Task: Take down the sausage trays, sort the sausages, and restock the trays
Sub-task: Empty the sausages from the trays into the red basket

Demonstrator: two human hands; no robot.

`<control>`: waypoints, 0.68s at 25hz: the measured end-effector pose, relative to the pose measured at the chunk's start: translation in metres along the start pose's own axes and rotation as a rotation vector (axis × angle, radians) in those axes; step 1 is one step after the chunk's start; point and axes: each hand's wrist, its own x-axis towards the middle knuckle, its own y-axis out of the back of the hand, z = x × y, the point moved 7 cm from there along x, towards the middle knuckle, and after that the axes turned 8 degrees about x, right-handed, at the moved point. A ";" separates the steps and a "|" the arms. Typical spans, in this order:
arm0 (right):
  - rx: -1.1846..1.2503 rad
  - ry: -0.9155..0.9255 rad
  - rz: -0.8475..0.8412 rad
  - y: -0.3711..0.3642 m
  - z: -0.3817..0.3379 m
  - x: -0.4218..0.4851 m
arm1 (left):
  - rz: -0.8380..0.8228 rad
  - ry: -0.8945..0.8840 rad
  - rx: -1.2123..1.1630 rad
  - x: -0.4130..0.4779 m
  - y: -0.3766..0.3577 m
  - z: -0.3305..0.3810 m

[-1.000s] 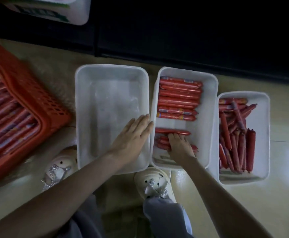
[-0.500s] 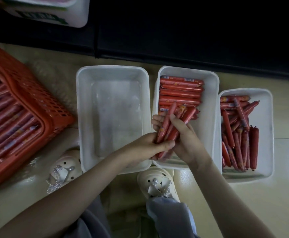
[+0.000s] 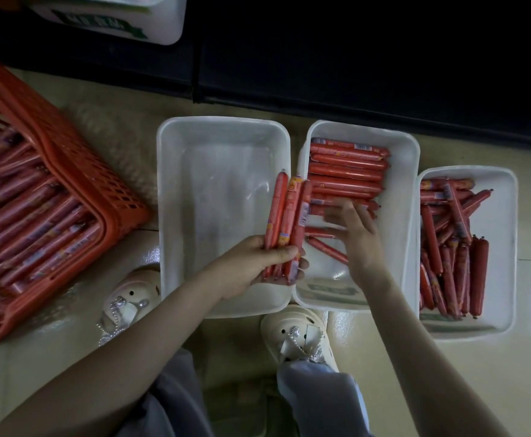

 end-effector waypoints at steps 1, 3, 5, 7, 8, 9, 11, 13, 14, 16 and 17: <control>-0.213 0.060 0.108 0.020 0.008 0.007 | 0.034 0.014 -0.035 0.002 0.004 -0.001; -0.835 0.089 0.034 0.035 0.039 0.013 | 0.077 0.040 -0.075 0.004 0.009 -0.005; -1.347 0.212 -0.104 0.032 0.071 0.015 | 0.092 0.061 -0.078 0.004 0.011 -0.008; -1.508 0.257 -0.127 0.027 0.080 0.014 | 0.092 0.075 -0.069 0.004 0.011 -0.009; -1.532 0.218 -0.133 0.027 0.080 0.017 | 0.087 0.078 -0.062 0.004 0.010 -0.009; -1.526 0.154 -0.152 0.030 0.082 0.020 | 0.081 0.081 -0.053 0.003 0.010 -0.009; -1.398 -0.006 -0.164 0.036 0.079 0.021 | 0.070 0.080 -0.033 0.001 0.010 -0.007; -1.078 -0.086 -0.038 0.042 0.059 0.014 | 0.064 0.055 -0.013 -0.005 0.009 0.001; -0.831 -0.119 0.040 0.042 0.046 0.006 | 0.068 0.037 0.001 -0.008 0.010 0.006; -0.175 -0.188 0.078 0.025 0.017 -0.017 | 0.074 0.000 0.048 -0.018 0.009 0.019; 0.118 -0.215 0.006 0.006 -0.001 -0.030 | 0.069 -0.020 0.083 -0.027 0.007 0.027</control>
